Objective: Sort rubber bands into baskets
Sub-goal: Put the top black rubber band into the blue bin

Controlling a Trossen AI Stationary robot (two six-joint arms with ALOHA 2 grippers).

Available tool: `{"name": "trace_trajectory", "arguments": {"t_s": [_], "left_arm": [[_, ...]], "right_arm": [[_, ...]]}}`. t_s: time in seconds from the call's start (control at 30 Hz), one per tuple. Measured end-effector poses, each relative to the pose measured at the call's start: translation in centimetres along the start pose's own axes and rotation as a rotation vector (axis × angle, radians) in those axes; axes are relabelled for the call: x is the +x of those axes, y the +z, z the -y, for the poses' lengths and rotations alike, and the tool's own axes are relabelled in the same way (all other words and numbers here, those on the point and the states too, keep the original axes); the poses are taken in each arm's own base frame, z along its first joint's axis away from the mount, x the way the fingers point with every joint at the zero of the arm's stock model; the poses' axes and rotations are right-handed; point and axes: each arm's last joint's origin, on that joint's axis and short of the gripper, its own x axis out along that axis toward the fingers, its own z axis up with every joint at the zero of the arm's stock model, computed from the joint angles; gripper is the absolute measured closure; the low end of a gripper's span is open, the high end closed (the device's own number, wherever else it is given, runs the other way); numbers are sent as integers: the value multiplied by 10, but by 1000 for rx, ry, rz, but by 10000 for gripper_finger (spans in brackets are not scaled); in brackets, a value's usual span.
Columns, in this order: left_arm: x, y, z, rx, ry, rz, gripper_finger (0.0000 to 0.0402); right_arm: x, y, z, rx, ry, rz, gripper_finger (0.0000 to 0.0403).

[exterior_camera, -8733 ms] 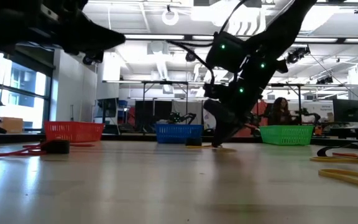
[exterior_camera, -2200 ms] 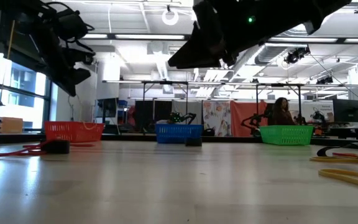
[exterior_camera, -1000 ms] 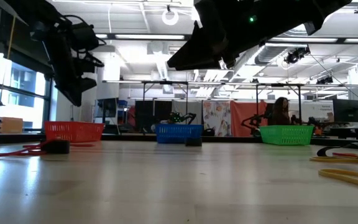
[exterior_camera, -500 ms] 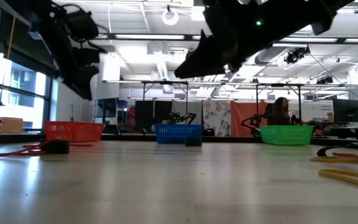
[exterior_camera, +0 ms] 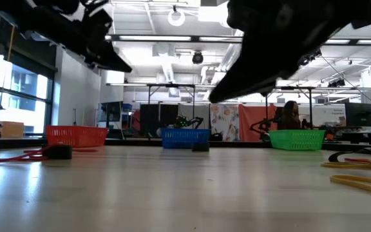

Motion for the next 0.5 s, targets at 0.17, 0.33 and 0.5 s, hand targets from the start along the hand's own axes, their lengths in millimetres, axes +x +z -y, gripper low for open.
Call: {"name": "trace_trajectory", "arguments": {"t_s": [0.17,0.33,0.5], "left_arm": [[-6,-2,22,55,-105,73,397],[-13,0,39,73,-190,114,397],[-21,1,54,102,-270,144,397]], "right_arm": [[-12,4,-19,24,-38,-148,391],[-30,15,-40,33,-51,-267,391],[-42,12,-51,64,-48,-363,391]]}}
